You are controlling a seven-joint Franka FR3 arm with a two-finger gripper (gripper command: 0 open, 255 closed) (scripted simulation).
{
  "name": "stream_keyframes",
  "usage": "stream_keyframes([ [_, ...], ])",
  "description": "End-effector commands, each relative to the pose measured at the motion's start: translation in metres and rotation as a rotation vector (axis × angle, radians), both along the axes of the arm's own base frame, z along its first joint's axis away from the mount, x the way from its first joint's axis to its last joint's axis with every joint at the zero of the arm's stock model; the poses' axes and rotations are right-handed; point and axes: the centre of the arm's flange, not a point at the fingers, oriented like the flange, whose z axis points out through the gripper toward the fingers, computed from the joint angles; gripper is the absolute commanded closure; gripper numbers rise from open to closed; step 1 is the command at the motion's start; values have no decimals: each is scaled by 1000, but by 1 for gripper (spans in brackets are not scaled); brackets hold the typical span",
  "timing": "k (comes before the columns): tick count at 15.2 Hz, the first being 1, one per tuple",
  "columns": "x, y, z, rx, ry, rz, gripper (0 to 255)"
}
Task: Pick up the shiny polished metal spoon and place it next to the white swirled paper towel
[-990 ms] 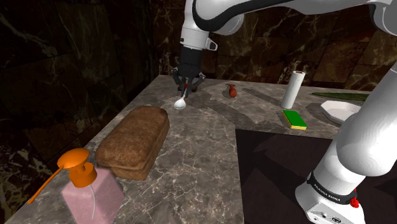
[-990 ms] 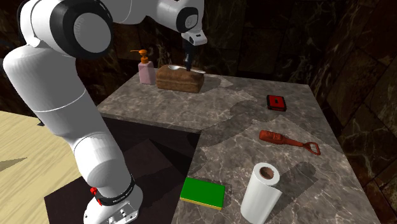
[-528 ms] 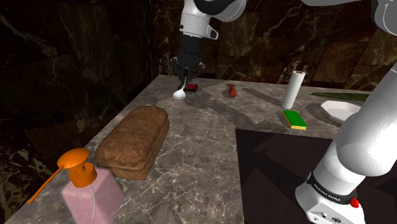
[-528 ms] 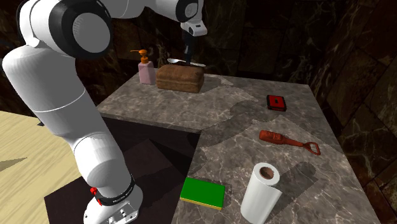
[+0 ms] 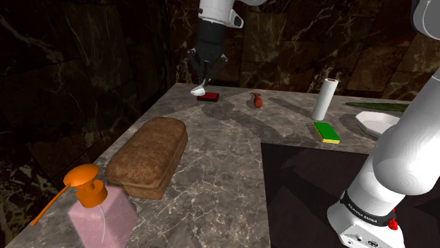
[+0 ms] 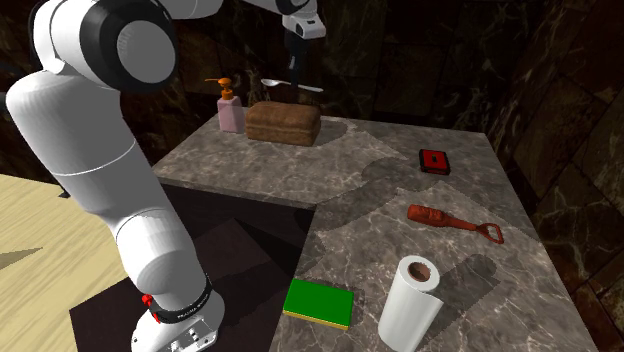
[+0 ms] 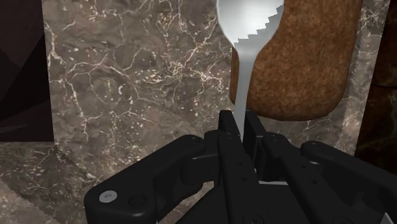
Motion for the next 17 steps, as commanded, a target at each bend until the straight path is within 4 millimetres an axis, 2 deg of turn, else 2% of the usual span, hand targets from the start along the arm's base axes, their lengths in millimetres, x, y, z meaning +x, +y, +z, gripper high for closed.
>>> stream_keyframes([
  [1, 0, -1, 11, 0, 1, 0, 255],
  [2, 0, -1, 16, 0, 1, 0, 255],
  [17, -42, -194, 16, 0, 1, 0, 255],
])
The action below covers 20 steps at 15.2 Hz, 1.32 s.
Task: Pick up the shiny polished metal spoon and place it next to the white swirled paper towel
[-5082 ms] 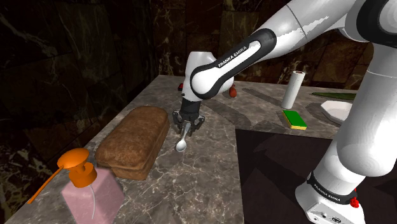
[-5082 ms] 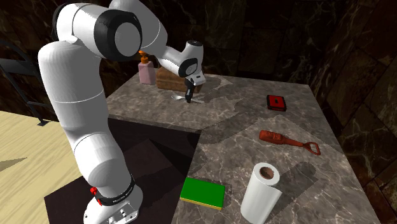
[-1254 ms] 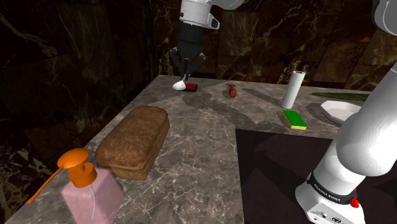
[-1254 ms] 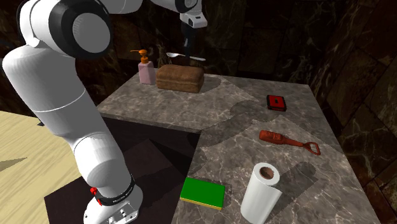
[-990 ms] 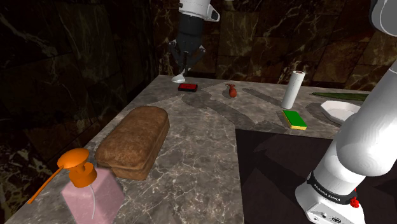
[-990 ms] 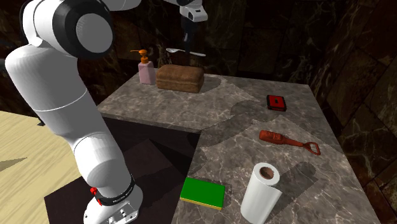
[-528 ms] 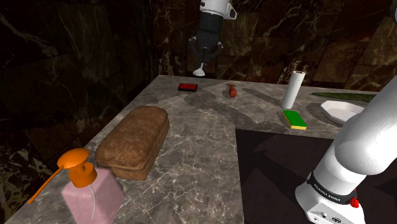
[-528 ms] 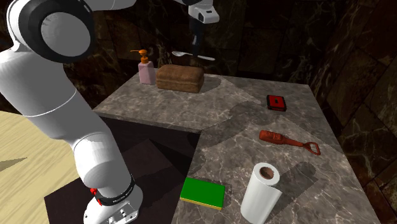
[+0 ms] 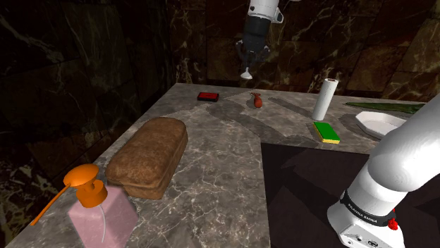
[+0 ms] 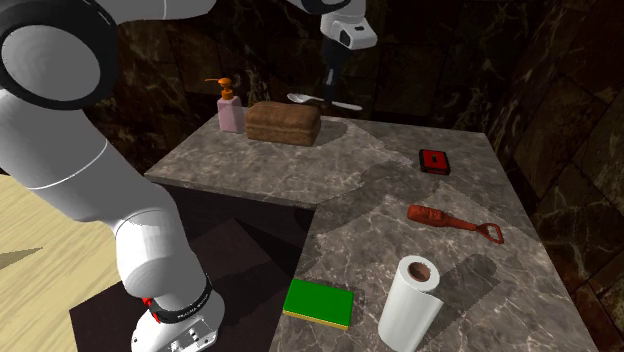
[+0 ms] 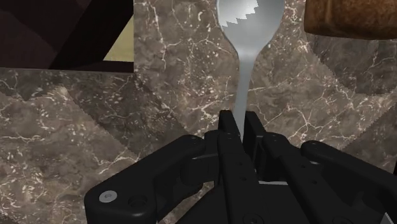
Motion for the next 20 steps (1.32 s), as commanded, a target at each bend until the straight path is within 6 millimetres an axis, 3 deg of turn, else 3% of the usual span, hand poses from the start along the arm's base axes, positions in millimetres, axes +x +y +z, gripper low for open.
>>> stream_keyframes([
  [1, -6, -23, 3, 0, 0, 2, 255],
  [20, -59, -268, 4, 0, 0, 2, 255],
])
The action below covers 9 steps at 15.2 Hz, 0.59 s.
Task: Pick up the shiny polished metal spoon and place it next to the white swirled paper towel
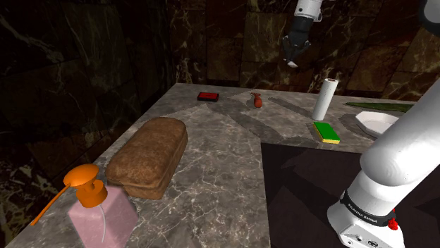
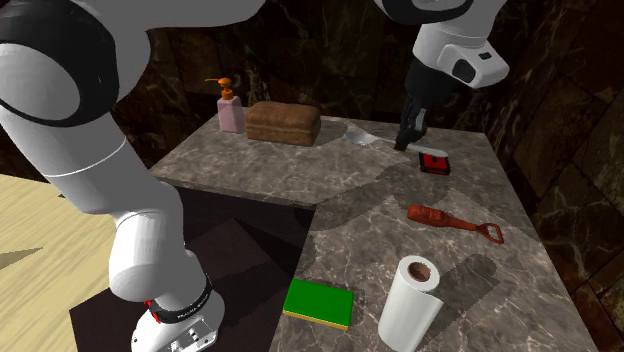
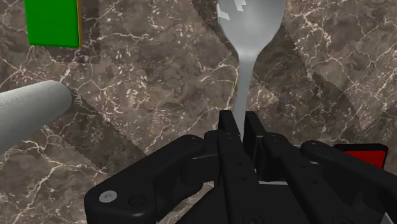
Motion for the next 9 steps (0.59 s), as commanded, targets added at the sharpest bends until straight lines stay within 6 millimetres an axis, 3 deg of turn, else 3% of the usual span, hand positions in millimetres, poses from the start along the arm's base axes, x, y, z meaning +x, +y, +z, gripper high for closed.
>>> stream_keyframes([
  [1, -6, -25, -2, 0, 0, 2, 255],
  [9, -28, -128, -1, 0, 0, 2, 255],
])
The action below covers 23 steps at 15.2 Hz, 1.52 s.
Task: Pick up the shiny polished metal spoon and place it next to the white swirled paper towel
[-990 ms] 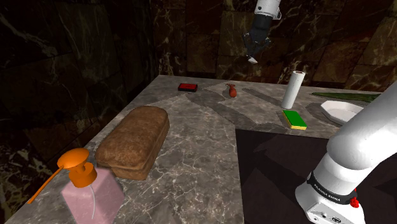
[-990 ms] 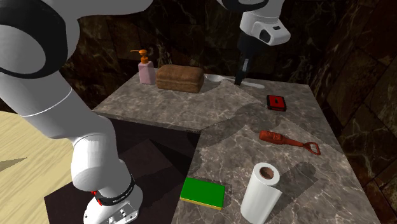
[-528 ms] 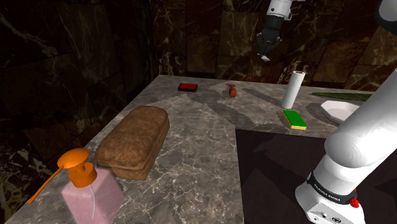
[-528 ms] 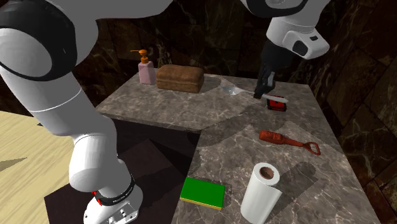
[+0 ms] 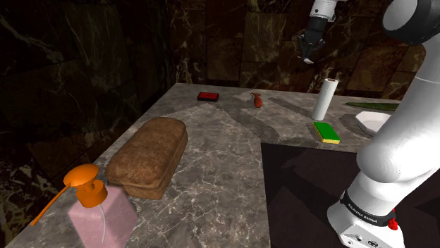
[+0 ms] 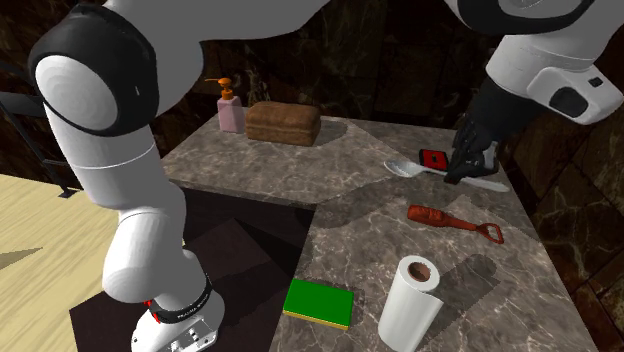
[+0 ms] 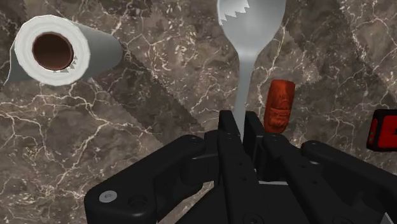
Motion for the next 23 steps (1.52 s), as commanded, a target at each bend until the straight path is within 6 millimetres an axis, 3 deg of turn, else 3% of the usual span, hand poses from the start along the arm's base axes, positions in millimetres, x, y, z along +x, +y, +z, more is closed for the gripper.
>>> stream_keyframes([
  [1, -4, -25, -2, 0, 0, 2, 255],
  [7, -21, -102, -2, 0, 0, 2, 255],
  [23, -21, -102, -86, 0, 0, 2, 255],
])
